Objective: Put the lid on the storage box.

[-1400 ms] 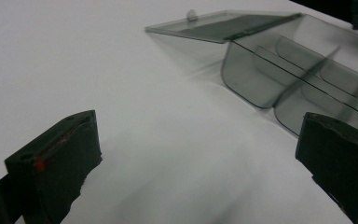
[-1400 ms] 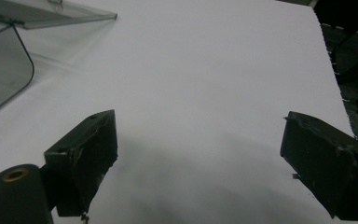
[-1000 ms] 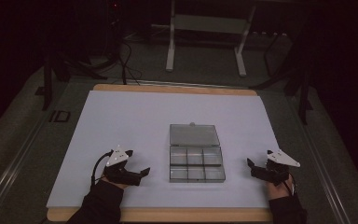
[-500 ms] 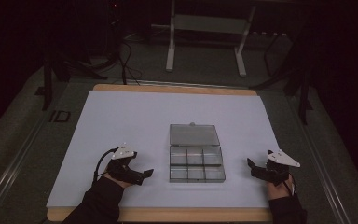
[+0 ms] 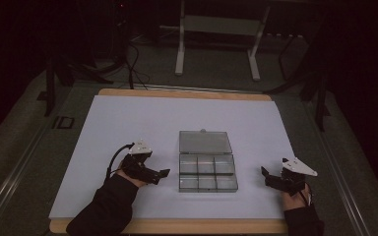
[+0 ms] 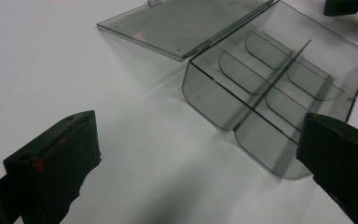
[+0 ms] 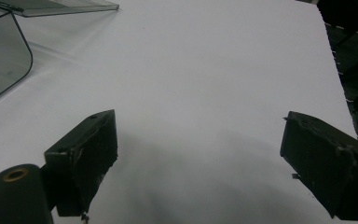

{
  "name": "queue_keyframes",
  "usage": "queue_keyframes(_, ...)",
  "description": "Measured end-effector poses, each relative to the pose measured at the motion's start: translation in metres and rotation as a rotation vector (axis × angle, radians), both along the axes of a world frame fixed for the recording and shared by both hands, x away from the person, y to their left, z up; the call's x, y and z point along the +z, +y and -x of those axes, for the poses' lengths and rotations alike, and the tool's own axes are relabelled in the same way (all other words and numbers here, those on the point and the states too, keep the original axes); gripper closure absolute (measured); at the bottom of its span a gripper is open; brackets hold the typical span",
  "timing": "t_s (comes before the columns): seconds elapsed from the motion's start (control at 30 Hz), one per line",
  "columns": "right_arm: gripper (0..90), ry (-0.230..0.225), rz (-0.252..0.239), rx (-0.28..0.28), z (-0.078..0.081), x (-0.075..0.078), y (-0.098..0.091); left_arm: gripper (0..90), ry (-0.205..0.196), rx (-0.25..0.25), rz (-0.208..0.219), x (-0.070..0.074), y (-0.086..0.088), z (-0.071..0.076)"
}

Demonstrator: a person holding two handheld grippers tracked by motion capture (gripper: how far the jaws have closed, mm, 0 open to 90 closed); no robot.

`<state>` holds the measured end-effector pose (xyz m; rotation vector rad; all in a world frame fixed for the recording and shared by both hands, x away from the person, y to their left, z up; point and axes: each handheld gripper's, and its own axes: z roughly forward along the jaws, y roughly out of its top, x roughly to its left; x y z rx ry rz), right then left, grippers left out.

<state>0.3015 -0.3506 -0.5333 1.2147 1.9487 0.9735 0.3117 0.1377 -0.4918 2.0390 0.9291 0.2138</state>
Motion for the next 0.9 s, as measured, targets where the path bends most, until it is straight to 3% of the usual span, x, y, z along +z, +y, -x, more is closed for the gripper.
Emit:
queue_keyframes(0.47, 10.8, 0.003, -0.002, 0.002, 0.000, 0.000, 0.000, 1.0, 0.019, -0.020, -0.007, 0.014, -0.032, -0.036)
queue_keyframes(0.77, 10.9, 0.006, 0.000, 0.002, 0.000, 0.000, 0.000, 1.1, 0.026, -0.004, -0.019, 0.019, -0.051, -0.054)
queue_keyframes(0.9, 10.9, 0.009, 0.005, 0.002, 0.000, 0.000, 0.001, 1.1, 0.071, 0.024, -0.017, 0.018, -0.059, -0.069)
